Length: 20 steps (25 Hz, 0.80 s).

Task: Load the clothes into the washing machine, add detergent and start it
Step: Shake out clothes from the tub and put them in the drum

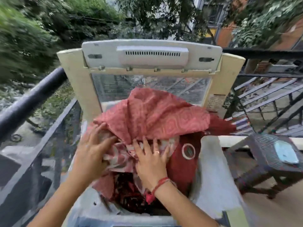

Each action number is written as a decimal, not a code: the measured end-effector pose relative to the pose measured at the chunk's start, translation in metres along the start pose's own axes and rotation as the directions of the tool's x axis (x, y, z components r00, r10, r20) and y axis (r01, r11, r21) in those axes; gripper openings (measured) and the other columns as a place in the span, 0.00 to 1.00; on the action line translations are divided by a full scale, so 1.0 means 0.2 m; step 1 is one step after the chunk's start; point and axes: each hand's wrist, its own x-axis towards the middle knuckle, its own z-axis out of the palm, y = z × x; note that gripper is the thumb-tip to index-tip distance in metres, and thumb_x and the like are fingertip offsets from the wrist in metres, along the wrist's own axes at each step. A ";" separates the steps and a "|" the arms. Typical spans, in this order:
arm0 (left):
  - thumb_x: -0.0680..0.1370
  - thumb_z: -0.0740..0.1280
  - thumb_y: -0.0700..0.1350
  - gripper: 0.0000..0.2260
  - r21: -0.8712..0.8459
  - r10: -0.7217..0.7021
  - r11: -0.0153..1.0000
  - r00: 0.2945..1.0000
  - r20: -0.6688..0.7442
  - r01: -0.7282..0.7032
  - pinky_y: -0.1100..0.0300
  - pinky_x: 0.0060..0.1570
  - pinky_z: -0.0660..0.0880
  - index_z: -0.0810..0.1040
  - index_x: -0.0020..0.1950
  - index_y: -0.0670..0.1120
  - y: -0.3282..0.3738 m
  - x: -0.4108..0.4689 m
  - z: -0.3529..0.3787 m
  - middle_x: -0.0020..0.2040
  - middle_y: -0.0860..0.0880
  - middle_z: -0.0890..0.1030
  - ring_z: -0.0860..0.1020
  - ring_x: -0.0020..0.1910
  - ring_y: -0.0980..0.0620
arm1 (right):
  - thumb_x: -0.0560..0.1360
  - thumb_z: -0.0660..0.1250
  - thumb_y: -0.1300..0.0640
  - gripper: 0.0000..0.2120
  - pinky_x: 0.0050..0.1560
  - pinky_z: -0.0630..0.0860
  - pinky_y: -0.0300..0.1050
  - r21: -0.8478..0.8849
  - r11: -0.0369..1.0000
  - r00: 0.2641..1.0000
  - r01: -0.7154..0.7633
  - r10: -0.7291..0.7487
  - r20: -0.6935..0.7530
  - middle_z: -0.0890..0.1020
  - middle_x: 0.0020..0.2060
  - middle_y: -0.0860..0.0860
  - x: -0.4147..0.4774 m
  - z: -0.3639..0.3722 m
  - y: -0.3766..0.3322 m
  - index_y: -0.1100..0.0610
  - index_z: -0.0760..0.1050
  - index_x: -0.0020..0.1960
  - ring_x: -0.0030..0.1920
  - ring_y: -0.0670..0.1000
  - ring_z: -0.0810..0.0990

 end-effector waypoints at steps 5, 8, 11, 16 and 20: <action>0.70 0.50 0.58 0.33 -0.053 0.052 0.999 0.434 0.899 -0.009 0.43 0.73 0.42 0.62 0.73 0.45 0.24 -0.05 0.54 0.75 0.42 0.59 0.52 0.75 0.39 | 0.76 0.61 0.57 0.32 0.63 0.67 0.50 0.043 0.998 0.621 0.047 -0.063 0.781 0.67 0.68 0.66 -0.07 0.31 0.24 0.60 0.50 0.75 0.66 0.62 0.69; 0.80 0.50 0.48 0.21 -0.049 0.076 0.995 0.359 0.930 -0.083 0.41 0.72 0.43 0.65 0.69 0.40 0.36 0.01 0.69 0.72 0.39 0.64 0.57 0.72 0.38 | 0.75 0.59 0.51 0.22 0.59 0.72 0.49 0.166 0.981 0.794 -0.104 -0.018 0.608 0.75 0.64 0.58 -0.06 0.22 0.37 0.51 0.64 0.69 0.62 0.60 0.74; 0.79 0.53 0.46 0.21 0.033 0.051 0.978 0.385 0.922 -0.207 0.40 0.71 0.48 0.63 0.71 0.42 0.44 0.04 0.73 0.72 0.36 0.61 0.57 0.72 0.35 | 0.75 0.59 0.47 0.20 0.59 0.72 0.51 0.163 0.964 0.856 -0.212 0.103 0.506 0.74 0.64 0.54 -0.13 0.19 0.52 0.50 0.67 0.66 0.62 0.58 0.74; 0.67 0.72 0.56 0.27 -0.153 0.321 0.947 0.862 0.393 -0.283 0.48 0.60 0.71 0.73 0.64 0.56 0.41 0.03 0.38 0.62 0.50 0.77 0.73 0.65 0.44 | 0.71 0.68 0.46 0.44 0.70 0.62 0.58 0.148 0.974 0.938 -0.172 0.116 0.328 0.47 0.76 0.53 -0.09 0.15 0.49 0.44 0.43 0.75 0.74 0.59 0.55; 0.60 0.75 0.63 0.62 0.096 -0.105 0.994 0.707 0.699 0.052 0.38 0.72 0.45 0.30 0.74 0.54 0.20 0.08 0.45 0.76 0.43 0.34 0.37 0.75 0.37 | 0.65 0.74 0.45 0.58 0.65 0.46 0.75 0.006 0.999 0.910 0.045 -0.044 0.413 0.29 0.73 0.51 0.20 0.28 0.32 0.41 0.26 0.71 0.73 0.63 0.35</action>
